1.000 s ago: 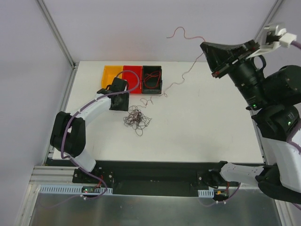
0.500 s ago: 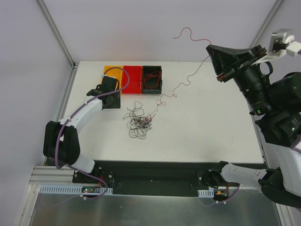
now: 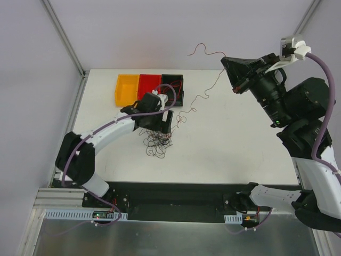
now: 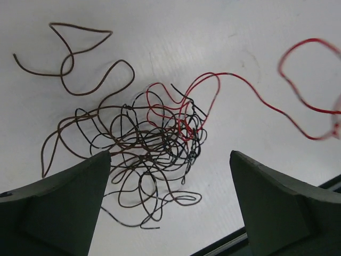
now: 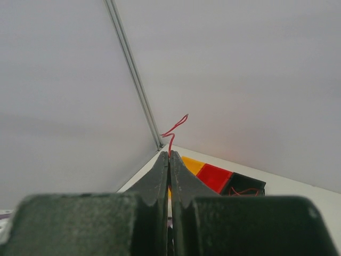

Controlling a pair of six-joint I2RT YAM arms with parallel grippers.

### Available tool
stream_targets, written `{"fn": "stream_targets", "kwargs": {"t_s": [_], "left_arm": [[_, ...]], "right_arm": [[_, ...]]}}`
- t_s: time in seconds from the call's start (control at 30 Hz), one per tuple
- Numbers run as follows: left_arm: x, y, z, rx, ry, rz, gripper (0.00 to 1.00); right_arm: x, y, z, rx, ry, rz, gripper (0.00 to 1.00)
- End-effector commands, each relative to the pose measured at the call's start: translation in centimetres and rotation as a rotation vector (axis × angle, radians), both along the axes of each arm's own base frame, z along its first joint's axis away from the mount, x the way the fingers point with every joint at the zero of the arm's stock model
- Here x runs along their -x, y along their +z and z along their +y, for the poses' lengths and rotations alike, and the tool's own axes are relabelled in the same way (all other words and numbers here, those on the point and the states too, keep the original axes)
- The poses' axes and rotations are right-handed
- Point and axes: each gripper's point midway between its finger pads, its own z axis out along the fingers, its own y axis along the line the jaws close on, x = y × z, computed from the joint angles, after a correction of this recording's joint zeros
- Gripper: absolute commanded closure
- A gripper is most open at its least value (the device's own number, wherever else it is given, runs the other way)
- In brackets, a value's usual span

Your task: Untangle the cables

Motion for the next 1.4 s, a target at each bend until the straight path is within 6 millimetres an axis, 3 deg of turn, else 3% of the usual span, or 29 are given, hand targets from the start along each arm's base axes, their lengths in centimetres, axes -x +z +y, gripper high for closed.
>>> {"fn": "stream_targets", "kwargs": {"t_s": [0.0,0.13,0.3,0.5,0.63,0.83,1.0,1.13,1.23,1.37], "left_arm": [[0.1,-5.9,1.5,-0.139,0.156,0.181,0.09],[0.5,-8.5,7.4,-0.405,0.279,0.234,0.11],[1.8,-7.8,16.3,-0.379,0.531,0.271,0.09],[2.4,-6.5,21.7,-0.336,0.677,0.257,0.05],[2.5,-6.6,23.7,-0.344,0.733,0.270,0.04],[2.1,-7.5,24.5,-0.340,0.751,0.300,0.02],[0.8,-5.2,22.7,-0.221,0.705,0.246,0.04],[0.1,-0.4,21.1,-0.094,0.656,0.105,0.01],[0.1,4.4,19.8,0.015,0.609,-0.024,0.01],[0.4,10.8,17.4,0.192,0.533,-0.187,0.06]], "right_arm": [[2.5,5.0,-2.2,-0.096,0.011,-0.102,1.00],[3.7,6.4,-3.8,-0.105,-0.011,-0.147,1.00],[5.2,7.8,-7.2,-0.100,-0.098,-0.218,1.00],[5.1,8.1,-10.0,-0.067,-0.230,-0.250,1.00],[5.9,8.6,-11.0,-0.072,-0.240,-0.264,1.00],[6.1,8.5,-12.5,-0.064,-0.298,-0.261,1.00],[5.0,5.2,-8.9,-0.018,-0.184,-0.209,1.00],[3.0,1.0,-7.3,0.066,-0.187,-0.110,0.99],[2.7,-2.3,-6.4,0.100,-0.158,-0.041,1.00],[2.6,-8.5,-4.4,0.141,-0.074,0.076,1.00]]}}
